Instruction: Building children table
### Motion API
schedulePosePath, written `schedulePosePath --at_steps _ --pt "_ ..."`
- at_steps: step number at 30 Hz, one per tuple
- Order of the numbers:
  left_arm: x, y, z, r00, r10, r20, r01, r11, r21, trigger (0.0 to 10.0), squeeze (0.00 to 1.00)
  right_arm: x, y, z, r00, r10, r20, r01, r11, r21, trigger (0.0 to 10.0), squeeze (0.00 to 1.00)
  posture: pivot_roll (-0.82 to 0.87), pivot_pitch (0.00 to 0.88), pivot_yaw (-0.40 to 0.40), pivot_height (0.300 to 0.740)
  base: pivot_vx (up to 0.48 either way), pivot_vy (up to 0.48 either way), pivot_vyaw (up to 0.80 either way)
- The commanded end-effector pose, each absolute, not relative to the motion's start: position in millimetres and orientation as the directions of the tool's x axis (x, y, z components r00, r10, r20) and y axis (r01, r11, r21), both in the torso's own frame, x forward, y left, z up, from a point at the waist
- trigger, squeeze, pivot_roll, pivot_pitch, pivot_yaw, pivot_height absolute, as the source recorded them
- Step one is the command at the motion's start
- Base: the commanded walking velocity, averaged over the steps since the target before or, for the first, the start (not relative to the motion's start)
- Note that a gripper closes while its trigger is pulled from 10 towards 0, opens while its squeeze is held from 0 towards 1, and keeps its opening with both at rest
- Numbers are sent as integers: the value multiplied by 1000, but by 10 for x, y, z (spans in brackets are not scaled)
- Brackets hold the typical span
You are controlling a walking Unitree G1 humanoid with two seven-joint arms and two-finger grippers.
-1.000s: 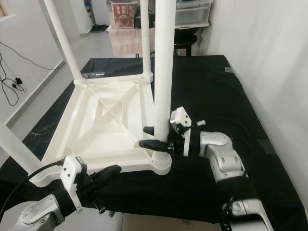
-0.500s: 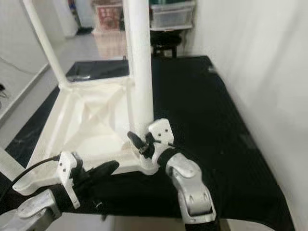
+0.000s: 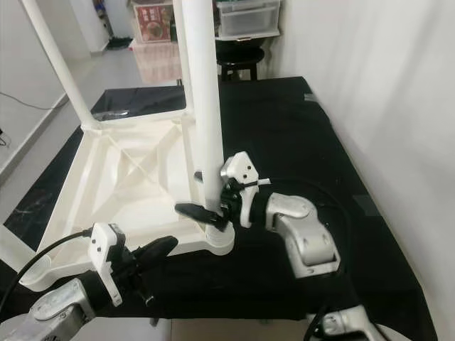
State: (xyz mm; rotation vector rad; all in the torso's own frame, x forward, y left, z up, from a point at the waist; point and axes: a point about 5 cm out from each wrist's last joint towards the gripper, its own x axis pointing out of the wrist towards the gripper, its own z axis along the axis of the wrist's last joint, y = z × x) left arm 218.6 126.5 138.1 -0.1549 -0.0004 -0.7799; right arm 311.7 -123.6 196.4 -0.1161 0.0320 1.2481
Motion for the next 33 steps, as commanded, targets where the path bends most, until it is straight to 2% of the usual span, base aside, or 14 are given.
schedulePosePath --at_steps 1,6,7,10,15,19,22,23,24,26,27,30,31,33 --pt "2179 1284 1337 720 -693 37 689 709 -149 10000 0 3138 -1194 1977 252 965 -72 -967 247 -67 10000 0 -41 50 52 740 0 0 0" --pt "2178 1277 1335 722 -691 38 688 710 -149 10000 0 3251 -1247 2006 216 974 -75 -976 212 -56 10000 0 -38 49 50 740 0 0 0" --pt "2177 1274 1334 721 -692 38 688 710 -149 10000 0 3271 -1261 2012 191 979 -75 -981 188 -43 0 0 -38 49 48 740 0 0 0" --pt "2173 1267 1331 720 -693 38 690 708 -151 10000 0 3288 -1294 2012 135 987 -89 -991 133 -27 0 0 -37 50 47 740 0 0 0" --pt "2170 1263 1331 720 -693 38 690 708 -152 10000 0 3300 -1309 2016 135 987 -85 -991 133 -27 0 0 -38 50 48 740 0 0 0" --pt "2163 1256 1329 719 -694 39 690 706 -156 10000 0 3269 -1388 1943 232 968 -91 -972 228 -59 0 0 -46 52 55 740 0 0 0" --pt "2162 1256 1329 719 -694 39 691 706 -156 10000 0 3262 -1407 1931 250 964 -95 -968 245 -63 0 0 -46 52 55 740 0 0 0" --pt "2160 1257 1328 718 -695 39 691 705 -157 10000 0 3234 -1436 1925 286 954 -92 -958 280 -67 0 0 -52 54 56 740 0 0 0" --pt "2156 1261 1327 716 -697 38 693 703 -159 10000 0 3194 -1478 1887 406 908 -104 -913 399 -80 0 0 -57 55 55 740 0 0 0" --pt "2156 1261 1327 716 -697 38 693 703 -159 10000 0 3194 -1478 1887 406 908 -104 -913 399 -80 0 0 -57 55 55 740 0 0 0" --pt "2153 1270 1326 716 -698 38 693 703 -160 10000 0 3156 -1444 1827 491 864 -110 -871 486 -69 0 0 -60 56 46 740 0 0 0" --pt "2151 1276 1325 715 -698 37 693 703 -160 10000 0 3132 -1419 1786 543 832 -114 -840 540 -61 0 0 -60 56 46 740 0 0 0" --pt "2153 1285 1328 716 -697 37 693 703 -160 10000 0 2995 -1207 1550 670 730 -136 -739 673 -28 0 0 -66 64 55 740 0 0 0" --pt "2158 1294 1327 716 -697 36 693 703 -158 10000 0 2862 -1025 1379 730 657 -188 -676 735 -55 0 0 -67 54 64 740 0 0 0"
